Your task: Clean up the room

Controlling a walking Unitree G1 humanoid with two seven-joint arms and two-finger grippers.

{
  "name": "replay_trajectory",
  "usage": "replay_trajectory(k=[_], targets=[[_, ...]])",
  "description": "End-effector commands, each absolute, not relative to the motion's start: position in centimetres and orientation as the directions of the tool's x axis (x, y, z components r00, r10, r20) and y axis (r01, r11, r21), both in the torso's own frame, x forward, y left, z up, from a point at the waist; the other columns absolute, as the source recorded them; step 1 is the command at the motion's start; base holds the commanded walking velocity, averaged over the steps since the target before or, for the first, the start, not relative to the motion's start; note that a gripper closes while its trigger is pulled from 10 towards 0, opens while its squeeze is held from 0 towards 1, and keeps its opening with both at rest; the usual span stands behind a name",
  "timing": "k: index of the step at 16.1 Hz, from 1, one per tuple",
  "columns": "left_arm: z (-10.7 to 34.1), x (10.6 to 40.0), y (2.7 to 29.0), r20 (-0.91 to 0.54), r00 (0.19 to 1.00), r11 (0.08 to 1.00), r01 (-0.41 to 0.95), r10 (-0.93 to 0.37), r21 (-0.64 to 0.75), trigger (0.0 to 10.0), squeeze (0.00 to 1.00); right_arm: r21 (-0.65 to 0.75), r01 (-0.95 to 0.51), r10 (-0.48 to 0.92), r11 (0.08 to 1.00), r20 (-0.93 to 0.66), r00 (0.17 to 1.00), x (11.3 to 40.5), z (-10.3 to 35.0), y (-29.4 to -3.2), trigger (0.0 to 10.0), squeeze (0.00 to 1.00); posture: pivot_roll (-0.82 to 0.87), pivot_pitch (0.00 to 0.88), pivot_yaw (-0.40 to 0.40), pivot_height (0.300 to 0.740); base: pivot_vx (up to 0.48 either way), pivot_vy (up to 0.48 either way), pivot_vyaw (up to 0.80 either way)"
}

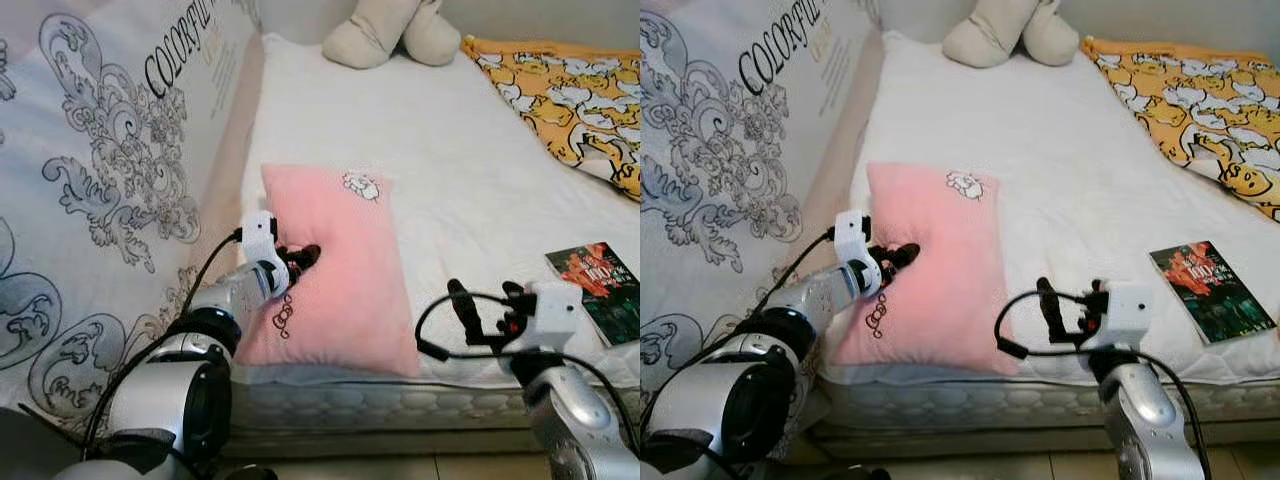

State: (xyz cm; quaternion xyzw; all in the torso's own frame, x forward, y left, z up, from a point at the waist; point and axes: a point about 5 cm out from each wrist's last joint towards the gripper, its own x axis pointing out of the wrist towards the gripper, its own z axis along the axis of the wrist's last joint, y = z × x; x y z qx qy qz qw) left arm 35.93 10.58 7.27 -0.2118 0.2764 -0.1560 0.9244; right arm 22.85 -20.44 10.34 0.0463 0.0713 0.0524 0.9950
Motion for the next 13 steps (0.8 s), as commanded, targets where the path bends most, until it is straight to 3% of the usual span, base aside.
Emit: replay_trajectory(k=[1, 6, 13], targets=[[5.7, 34.8, 10.0, -0.494, 0.754, 0.855, 0.168, -0.433, -0.491, 0.0, 0.0, 0.097, -0.111, 0.124, 0.989, -0.144, 0.982, 23.3, 10.4, -20.2, 10.0, 0.0, -0.22, 0.0, -0.006, 0.74, 0.0, 0.0, 0.0], [5.5, 34.7, 10.5, -0.468, 0.773, 0.867, 0.206, -0.429, -0.455, 0.0, 0.0, 0.101, -0.128, 0.144, 0.987, -0.173, 0.974, 23.0, 9.6, -20.0, 10.0, 0.0, -0.22, 0.0, -0.01, 0.74, 0.0, 0.0, 0.0], [6.3, 35.1, 10.2, -0.405, 0.769, 0.807, 0.233, -0.495, -0.543, 0.0, 0.0, 0.101, -0.147, 0.163, 0.984, -0.183, 0.969, 23.1, 9.2, -19.6, 10.0, 0.0, -0.22, 0.0, -0.003, 0.74, 0.0, 0.0, 0.0]])
